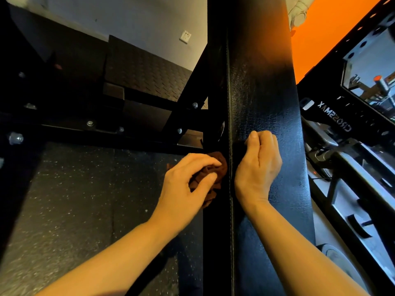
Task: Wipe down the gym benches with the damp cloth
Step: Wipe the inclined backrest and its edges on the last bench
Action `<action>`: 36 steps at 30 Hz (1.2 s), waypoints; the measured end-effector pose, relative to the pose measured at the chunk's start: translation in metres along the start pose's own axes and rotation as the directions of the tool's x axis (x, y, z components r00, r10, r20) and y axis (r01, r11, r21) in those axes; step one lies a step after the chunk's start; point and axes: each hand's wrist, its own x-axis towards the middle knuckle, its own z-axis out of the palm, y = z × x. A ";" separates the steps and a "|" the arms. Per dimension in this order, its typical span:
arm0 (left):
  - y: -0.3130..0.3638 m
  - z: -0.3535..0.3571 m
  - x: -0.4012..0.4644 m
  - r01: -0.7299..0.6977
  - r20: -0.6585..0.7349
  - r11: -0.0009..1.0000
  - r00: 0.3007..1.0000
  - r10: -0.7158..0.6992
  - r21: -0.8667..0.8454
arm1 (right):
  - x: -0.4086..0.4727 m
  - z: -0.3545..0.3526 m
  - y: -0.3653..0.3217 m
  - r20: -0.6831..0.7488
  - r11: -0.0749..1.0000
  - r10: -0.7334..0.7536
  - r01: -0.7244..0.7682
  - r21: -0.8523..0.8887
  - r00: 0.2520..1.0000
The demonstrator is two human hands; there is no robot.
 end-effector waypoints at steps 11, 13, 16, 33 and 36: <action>0.004 -0.002 0.005 -0.107 0.026 0.976 0.994 0.104 0.188 | 0.000 -0.002 -0.002 0.019 0.999 0.022 -0.021 -0.024 1.000; 0.003 0.000 0.003 -0.128 0.065 0.978 0.991 0.118 0.165 | 0.000 -0.001 -0.003 0.019 0.999 0.031 -0.030 -0.025 0.999; -0.028 -0.011 -0.011 -0.126 0.237 0.954 0.970 0.061 0.271 | 0.001 -0.002 -0.005 0.018 0.999 0.034 -0.033 -0.034 0.999; -0.027 -0.007 -0.021 0.186 0.025 0.982 0.982 -0.187 0.035 | 0.000 -0.004 -0.008 0.048 0.996 0.044 -0.040 -0.078 0.998; -0.014 -0.015 -0.011 0.192 -0.099 0.981 0.976 -0.192 -0.012 | 0.001 -0.004 -0.009 0.112 0.990 0.031 -0.016 -0.139 0.993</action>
